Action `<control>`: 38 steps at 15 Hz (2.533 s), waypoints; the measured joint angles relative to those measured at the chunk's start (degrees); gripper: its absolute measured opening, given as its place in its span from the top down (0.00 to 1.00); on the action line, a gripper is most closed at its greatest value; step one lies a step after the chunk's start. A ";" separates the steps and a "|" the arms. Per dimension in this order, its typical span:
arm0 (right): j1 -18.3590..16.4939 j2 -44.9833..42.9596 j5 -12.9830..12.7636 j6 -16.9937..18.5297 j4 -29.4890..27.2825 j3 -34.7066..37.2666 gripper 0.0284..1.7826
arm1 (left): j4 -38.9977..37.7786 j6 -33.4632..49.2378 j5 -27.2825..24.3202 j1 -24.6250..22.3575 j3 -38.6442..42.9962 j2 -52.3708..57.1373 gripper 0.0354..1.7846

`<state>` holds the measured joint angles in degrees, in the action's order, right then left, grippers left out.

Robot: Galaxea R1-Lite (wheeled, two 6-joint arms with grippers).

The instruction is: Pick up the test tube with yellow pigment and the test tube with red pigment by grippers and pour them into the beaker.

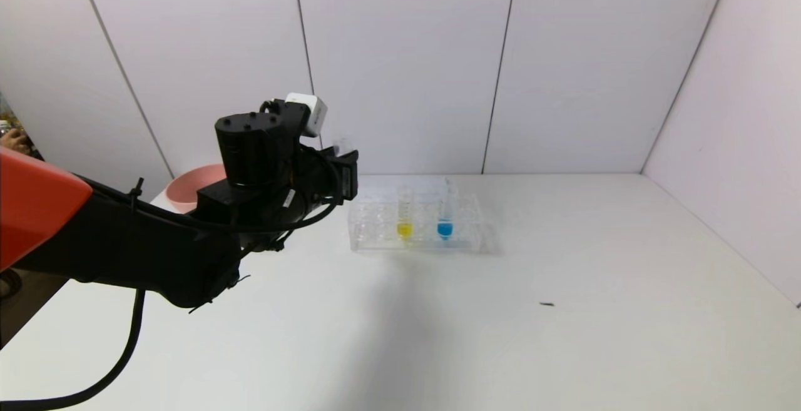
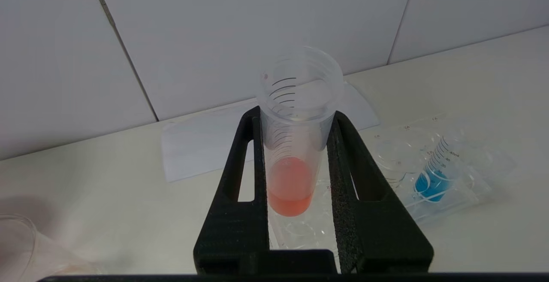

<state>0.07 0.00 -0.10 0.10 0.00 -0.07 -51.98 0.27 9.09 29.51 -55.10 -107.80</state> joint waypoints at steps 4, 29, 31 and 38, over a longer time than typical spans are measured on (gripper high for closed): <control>0.02 0.00 0.02 0.00 0.00 0.00 0.05 | 3.34 -0.22 0.09 -0.39 0.85 4.58 0.77; 0.00 0.00 -0.01 0.00 0.00 0.00 0.05 | 12.52 -0.06 -6.35 -18.85 2.49 13.70 0.77; 0.00 0.00 0.00 0.00 0.00 0.00 0.05 | 12.90 0.13 -7.30 -20.72 1.79 13.26 0.77; 0.00 0.00 0.00 0.00 0.00 0.02 0.05 | 12.92 0.06 -11.04 -26.73 0.30 10.80 0.77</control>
<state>0.07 0.00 -0.10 0.10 0.00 -0.05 -39.06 0.33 -1.95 2.78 -54.80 -97.00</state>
